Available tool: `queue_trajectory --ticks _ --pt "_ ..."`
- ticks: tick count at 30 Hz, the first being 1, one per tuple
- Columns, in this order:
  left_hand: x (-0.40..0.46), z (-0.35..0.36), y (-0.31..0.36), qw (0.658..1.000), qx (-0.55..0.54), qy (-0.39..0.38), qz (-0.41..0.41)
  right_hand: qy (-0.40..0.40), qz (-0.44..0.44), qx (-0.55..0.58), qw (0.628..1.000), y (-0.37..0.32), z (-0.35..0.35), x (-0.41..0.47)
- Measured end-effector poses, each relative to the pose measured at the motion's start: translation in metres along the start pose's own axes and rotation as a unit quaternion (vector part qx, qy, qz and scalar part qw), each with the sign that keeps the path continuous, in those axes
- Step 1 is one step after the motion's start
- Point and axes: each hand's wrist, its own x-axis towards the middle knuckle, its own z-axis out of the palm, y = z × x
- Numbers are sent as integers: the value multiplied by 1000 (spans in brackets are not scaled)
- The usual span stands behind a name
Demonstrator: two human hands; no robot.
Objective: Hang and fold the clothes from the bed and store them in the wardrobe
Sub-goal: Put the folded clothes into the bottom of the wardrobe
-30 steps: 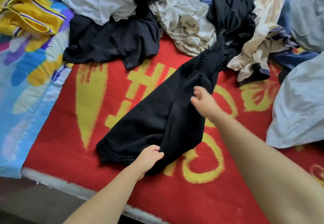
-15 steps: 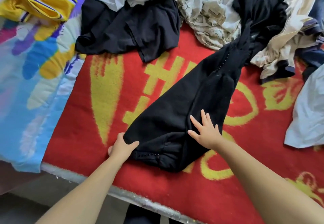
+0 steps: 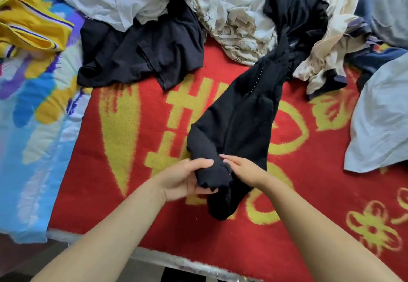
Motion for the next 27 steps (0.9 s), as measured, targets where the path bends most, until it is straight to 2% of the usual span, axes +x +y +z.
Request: queue_trajectory --ticks 1,3,5,7,9,10,11,12,13,14,15,18,19,21,23,27 --pt "17 13 14 999 -33 14 9 36 1 110 993 -3 -11 -5" --pt "54 36 45 994 -99 40 38 136 6 277 951 -3 -29 -16" --pt "89 53 72 988 -128 51 77 259 2 352 899 4 -37 -28" --pt "118 59 91 986 -88 66 122 373 -24 334 865 8 -33 -45" --pt "137 52 94 973 62 131 180 467 -75 195 859 9 -13 -59" --pt "141 44 91 943 180 177 217 490 -123 90 858 7 0 -62" --pt "141 35 85 890 310 219 253 484 -182 -21 855 4 14 -62" --pt "142 23 78 823 430 247 275 454 -230 -130 851 2 29 -57" --pt "144 11 70 762 519 269 279 417 -245 -219 847 0 40 -49" --pt "144 -3 62 722 566 295 266 393 -222 -277 848 0 45 -40" --pt "144 -14 57 720 568 321 237 388 -161 -287 861 2 41 -30" --pt "149 -32 55 781 500 330 178 351 69 -155 921 21 -2 -3" --pt "151 -34 57 780 505 322 179 325 97 -131 932 33 -13 4" --pt "150 -36 58 788 492 314 195 283 90 -135 945 49 -27 8" --pt "142 -38 54 813 449 308 206 267 65 -112 955 60 -37 5" --pt "119 -53 20 851 382 323 158 190 -15 -65 979 76 -64 -1"
